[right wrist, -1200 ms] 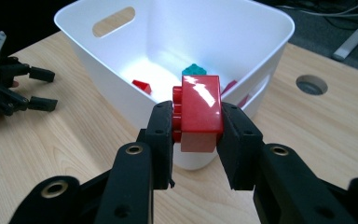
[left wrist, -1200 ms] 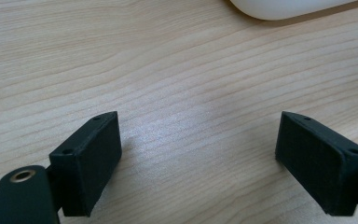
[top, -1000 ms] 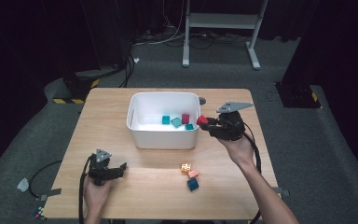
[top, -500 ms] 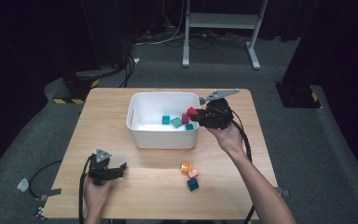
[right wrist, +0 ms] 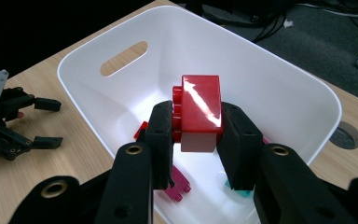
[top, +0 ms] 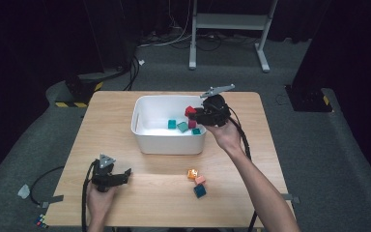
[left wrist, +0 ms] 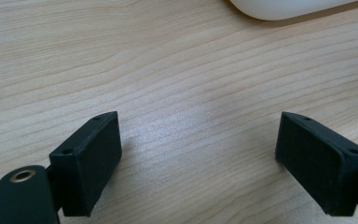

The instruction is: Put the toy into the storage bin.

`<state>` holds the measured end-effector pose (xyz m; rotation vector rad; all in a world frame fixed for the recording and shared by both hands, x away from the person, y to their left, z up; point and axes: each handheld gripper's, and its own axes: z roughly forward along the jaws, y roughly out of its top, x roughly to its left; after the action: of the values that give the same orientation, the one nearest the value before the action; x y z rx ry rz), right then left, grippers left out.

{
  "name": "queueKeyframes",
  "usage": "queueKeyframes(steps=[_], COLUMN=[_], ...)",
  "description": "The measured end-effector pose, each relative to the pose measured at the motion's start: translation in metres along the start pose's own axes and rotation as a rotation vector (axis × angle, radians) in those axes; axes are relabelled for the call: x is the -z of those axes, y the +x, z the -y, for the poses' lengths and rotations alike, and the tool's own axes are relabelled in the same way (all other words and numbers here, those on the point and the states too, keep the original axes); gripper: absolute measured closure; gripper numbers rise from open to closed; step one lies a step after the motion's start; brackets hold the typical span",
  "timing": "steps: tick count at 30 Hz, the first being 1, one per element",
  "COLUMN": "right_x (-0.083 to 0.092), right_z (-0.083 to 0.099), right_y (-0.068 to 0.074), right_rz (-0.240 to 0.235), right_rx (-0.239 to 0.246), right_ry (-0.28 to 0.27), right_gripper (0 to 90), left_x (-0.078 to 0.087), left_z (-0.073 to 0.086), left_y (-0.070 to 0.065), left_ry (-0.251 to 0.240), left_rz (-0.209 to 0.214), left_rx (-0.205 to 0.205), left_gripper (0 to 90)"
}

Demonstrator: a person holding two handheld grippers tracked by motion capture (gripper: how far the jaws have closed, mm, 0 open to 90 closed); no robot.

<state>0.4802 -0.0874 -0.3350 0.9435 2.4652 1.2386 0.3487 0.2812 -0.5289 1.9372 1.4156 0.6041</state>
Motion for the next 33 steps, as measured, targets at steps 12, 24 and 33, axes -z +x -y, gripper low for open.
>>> queueKeyframes(steps=[12,24,33], right_x=[-0.019,-0.03,-0.028], right_z=[0.0,-0.002,-0.001], right_y=[-0.003,-0.001,0.002], right_rz=[0.001,-0.001,-0.012], right_rx=[-0.006,0.001,0.007], right_ry=[0.031,0.046,0.037], right_gripper=[66.7,66.4,56.6], left_x=[0.0,0.0,0.0], left_z=[0.0,0.0,0.0], left_y=[0.0,0.0,0.0], left_ry=[-0.003,0.0,0.0], left_rz=[0.0,0.0,0.0], left_rx=[0.003,0.0,0.0], left_gripper=[14.5,14.5,14.5])
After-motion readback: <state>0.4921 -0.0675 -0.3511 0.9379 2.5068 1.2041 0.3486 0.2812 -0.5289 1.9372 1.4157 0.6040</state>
